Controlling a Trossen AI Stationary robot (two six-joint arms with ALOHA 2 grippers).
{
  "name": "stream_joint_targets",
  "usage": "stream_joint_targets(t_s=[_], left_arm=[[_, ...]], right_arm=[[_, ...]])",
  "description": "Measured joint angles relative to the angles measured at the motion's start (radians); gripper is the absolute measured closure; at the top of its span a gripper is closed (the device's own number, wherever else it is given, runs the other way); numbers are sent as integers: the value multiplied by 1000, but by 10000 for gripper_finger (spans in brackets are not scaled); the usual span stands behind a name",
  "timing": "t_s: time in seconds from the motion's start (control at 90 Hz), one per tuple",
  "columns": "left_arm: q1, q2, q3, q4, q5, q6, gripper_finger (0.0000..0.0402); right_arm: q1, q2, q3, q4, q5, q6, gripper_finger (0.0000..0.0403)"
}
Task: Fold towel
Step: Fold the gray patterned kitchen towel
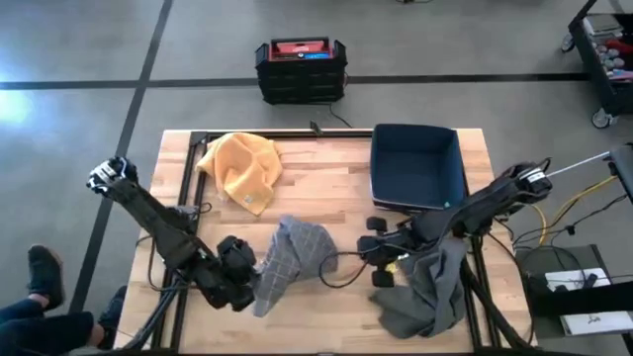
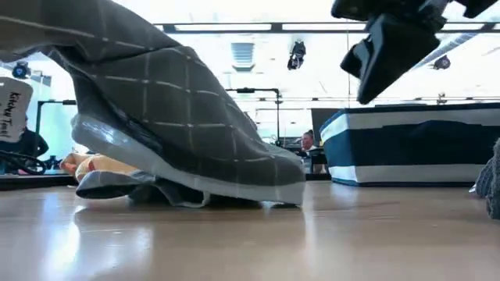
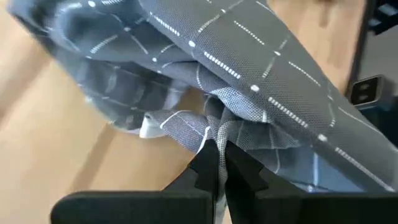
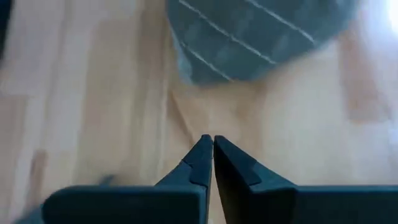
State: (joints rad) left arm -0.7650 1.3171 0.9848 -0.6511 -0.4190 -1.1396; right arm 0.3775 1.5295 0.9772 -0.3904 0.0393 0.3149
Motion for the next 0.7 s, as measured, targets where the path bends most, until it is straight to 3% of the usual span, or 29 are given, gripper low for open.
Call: stream_joint_targets(t_s=[0.178,0.311,0.4,0.489,0.578,0.7], left_arm=[[0,16,-60,168,20,44,401],[2,16,-78,185,17,60,402],[2,16,-79,190,17,61,402],[2,16,-79,199,16,61,402],[2,16,-79,206,16,62,402],[2,16,-79,208,16,62,402]], right_arm=[[72,152,-39,297,-8,-122,314],[123,266,-22,488,126,-318,249],[124,342,20,502,216,-395,217],[103,417,68,501,234,-402,199],[78,483,116,500,256,-388,194],[42,534,193,436,364,-370,202]])
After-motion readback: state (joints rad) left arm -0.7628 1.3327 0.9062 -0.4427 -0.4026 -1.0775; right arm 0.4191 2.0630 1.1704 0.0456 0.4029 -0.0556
